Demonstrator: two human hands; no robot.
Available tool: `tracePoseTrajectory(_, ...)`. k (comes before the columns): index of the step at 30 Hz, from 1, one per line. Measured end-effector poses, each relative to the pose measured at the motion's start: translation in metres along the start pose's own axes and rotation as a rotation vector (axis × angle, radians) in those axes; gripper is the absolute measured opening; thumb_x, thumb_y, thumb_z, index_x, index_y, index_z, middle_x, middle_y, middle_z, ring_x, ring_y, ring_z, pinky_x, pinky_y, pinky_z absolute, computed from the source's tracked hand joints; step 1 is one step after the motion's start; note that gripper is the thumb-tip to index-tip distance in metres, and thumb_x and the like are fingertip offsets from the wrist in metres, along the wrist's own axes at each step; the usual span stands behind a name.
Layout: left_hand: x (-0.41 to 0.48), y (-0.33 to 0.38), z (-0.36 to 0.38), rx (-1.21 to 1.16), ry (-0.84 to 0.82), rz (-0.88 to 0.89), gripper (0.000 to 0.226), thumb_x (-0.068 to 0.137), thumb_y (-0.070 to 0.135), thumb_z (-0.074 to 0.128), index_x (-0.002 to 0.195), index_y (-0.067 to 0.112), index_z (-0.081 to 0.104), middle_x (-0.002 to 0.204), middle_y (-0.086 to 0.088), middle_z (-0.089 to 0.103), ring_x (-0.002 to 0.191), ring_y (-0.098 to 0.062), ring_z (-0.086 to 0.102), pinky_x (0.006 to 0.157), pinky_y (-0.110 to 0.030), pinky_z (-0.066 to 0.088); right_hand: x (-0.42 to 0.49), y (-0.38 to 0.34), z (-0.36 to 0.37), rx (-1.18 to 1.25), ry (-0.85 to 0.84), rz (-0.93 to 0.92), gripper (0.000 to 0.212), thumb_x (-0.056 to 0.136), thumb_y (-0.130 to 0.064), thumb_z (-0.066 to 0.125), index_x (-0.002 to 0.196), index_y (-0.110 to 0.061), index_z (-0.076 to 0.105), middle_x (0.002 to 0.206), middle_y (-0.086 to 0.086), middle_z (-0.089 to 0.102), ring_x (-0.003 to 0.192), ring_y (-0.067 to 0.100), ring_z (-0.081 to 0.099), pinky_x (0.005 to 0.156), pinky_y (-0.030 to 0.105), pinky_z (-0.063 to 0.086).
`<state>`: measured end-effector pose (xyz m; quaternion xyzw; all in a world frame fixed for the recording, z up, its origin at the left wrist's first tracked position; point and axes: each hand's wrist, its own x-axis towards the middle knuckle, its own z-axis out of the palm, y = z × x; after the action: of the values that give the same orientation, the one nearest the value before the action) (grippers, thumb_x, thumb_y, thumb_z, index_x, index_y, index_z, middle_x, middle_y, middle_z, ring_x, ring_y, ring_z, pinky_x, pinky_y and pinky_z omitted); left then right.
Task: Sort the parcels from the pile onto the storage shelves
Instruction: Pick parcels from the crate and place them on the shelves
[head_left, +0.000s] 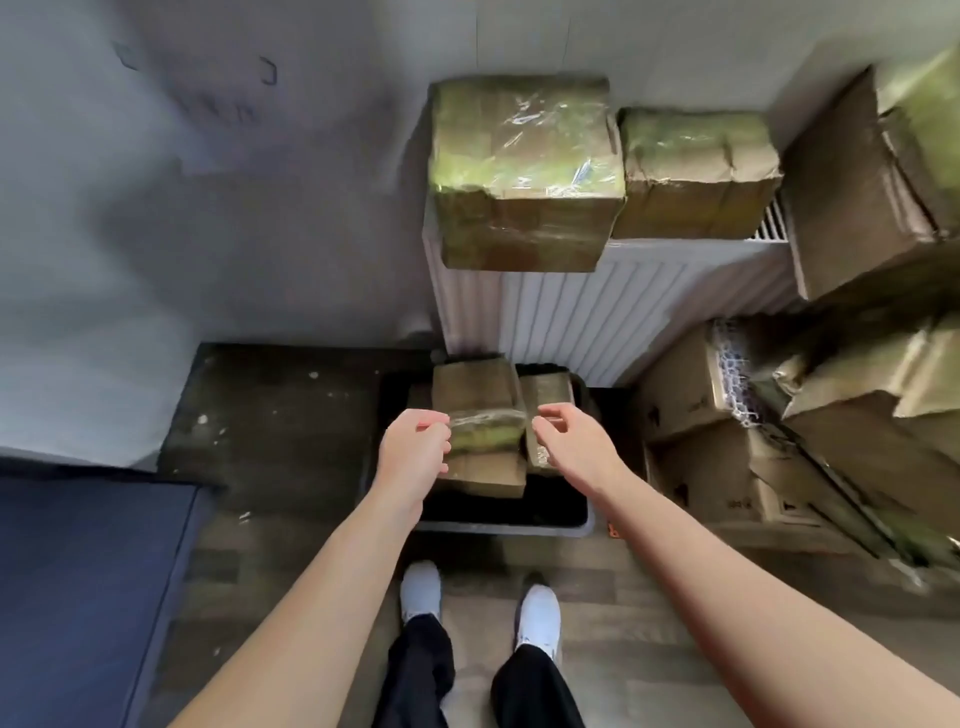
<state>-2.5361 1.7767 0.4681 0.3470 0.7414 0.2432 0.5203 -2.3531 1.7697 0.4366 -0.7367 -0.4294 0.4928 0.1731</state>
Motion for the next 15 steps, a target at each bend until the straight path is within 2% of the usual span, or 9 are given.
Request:
tracePoseTrajectory(3, 0.063, -0.024, 0.025, 0.021, -0.023, -0.031, 0.019, 0.098, 0.013, 0.047, 0.112, 0.018, 0.059, 0.101, -0.002, 0.061, 0.084, -0.013, 0.057, 0.074, -0.031, 0.054, 0.054, 0.025, 0.022, -0.061, 0.004, 0.024, 0.04, 0.099, -0.034, 0.053, 0.135, -0.017, 0.054, 0.127, 0.001, 0.062, 0.117, 0.019, 0.057, 0.103, 0.033, 0.042)
tracePoseTrajectory(6, 0.122, -0.054, 0.044, 0.075, -0.004, -0.078, 0.02, 0.096, 0.025, 0.054, 0.117, 0.025, 0.056, 0.103, 0.005, 0.061, 0.09, -0.016, 0.06, 0.088, -0.04, 0.056, 0.104, 0.047, 0.045, -0.077, 0.034, 0.05, 0.043, 0.099, -0.033, 0.053, 0.138, -0.015, 0.052, 0.134, 0.005, 0.06, 0.122, 0.02, 0.055, 0.101, 0.029, 0.039)
tracePoseTrajectory(10, 0.189, -0.098, 0.06, 0.182, 0.022, -0.076, 0.047, 0.094, 0.035, 0.059, 0.137, 0.019, 0.049, 0.121, 0.003, 0.056, 0.094, -0.015, 0.056, 0.083, -0.033, 0.05, 0.162, 0.073, 0.073, -0.099, 0.048, 0.072, 0.05, 0.098, -0.034, 0.057, 0.141, -0.011, 0.048, 0.139, 0.009, 0.057, 0.128, 0.024, 0.053, 0.104, 0.03, 0.038)
tracePoseTrajectory(12, 0.219, -0.118, 0.065, 0.26, 0.004, -0.075, 0.062, 0.092, 0.039, 0.061, 0.146, 0.017, 0.04, 0.136, -0.003, 0.051, 0.105, -0.02, 0.055, 0.088, -0.034, 0.049, 0.187, 0.085, 0.086, -0.11, 0.047, 0.093, 0.055, 0.096, -0.035, 0.06, 0.142, -0.009, 0.046, 0.141, 0.011, 0.055, 0.128, 0.027, 0.053, 0.105, 0.032, 0.038)
tracePoseTrajectory(15, 0.256, -0.141, 0.072, 0.306, -0.065, -0.111, 0.077, 0.088, 0.045, 0.065, 0.151, 0.015, 0.032, 0.148, -0.008, 0.045, 0.129, -0.029, 0.05, 0.104, -0.046, 0.046, 0.219, 0.098, 0.104, -0.137, 0.02, 0.13, 0.065, 0.094, -0.038, 0.063, 0.147, -0.008, 0.039, 0.145, 0.014, 0.051, 0.131, 0.03, 0.051, 0.107, 0.035, 0.039)
